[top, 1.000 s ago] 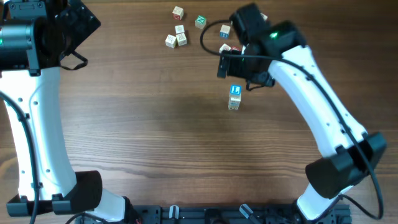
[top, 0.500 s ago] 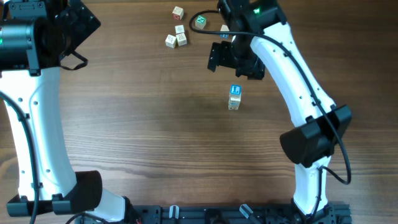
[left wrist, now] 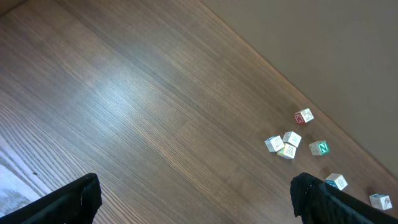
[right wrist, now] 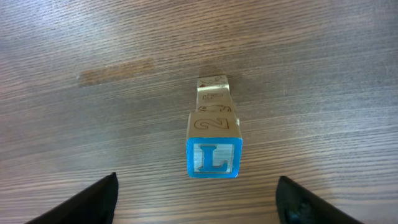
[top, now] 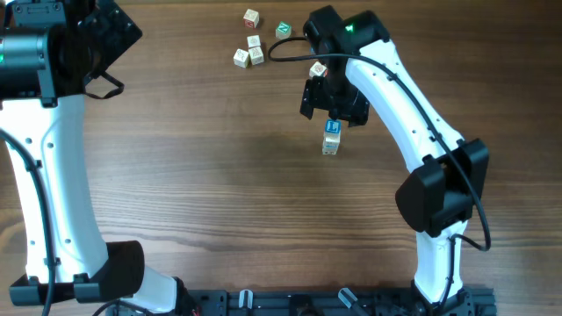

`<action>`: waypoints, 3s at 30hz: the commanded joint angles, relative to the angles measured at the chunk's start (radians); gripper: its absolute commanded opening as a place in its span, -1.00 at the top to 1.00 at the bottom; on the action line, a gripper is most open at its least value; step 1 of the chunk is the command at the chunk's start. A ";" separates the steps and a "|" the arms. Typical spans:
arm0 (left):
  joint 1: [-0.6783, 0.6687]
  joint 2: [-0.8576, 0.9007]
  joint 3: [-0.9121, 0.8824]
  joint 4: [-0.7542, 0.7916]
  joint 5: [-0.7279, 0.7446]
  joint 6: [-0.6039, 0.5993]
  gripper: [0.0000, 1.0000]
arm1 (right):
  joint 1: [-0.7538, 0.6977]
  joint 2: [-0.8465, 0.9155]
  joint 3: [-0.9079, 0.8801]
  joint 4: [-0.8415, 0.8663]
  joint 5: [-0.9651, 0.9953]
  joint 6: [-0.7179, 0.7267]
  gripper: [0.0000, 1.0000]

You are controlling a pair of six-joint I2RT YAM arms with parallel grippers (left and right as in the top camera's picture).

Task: Form a tower

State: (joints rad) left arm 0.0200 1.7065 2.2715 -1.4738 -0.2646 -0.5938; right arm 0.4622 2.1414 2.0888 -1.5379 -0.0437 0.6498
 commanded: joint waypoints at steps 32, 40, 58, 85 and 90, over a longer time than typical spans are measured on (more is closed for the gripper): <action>0.005 -0.018 0.010 0.002 -0.016 -0.014 -1.00 | -0.002 -0.003 -0.088 0.071 0.056 -0.019 -0.18; 0.005 -0.018 0.010 0.002 -0.016 -0.014 -1.00 | -0.002 -0.003 -0.089 0.072 0.071 -0.019 -0.20; 0.005 -0.018 0.010 0.002 -0.016 -0.014 -1.00 | -0.002 -0.003 -0.089 0.060 0.023 -0.019 -0.36; 0.005 -0.018 0.010 0.002 -0.016 -0.014 -1.00 | -0.002 -0.003 -0.089 0.033 0.001 -0.022 -0.99; 0.005 -0.018 0.010 0.002 -0.016 -0.013 -1.00 | -0.002 -0.003 -0.089 0.015 -0.010 -0.022 -0.99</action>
State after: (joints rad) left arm 0.0200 1.7065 2.2715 -1.4738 -0.2646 -0.5938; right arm 0.4622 2.1414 2.0048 -1.5066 -0.0307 0.6277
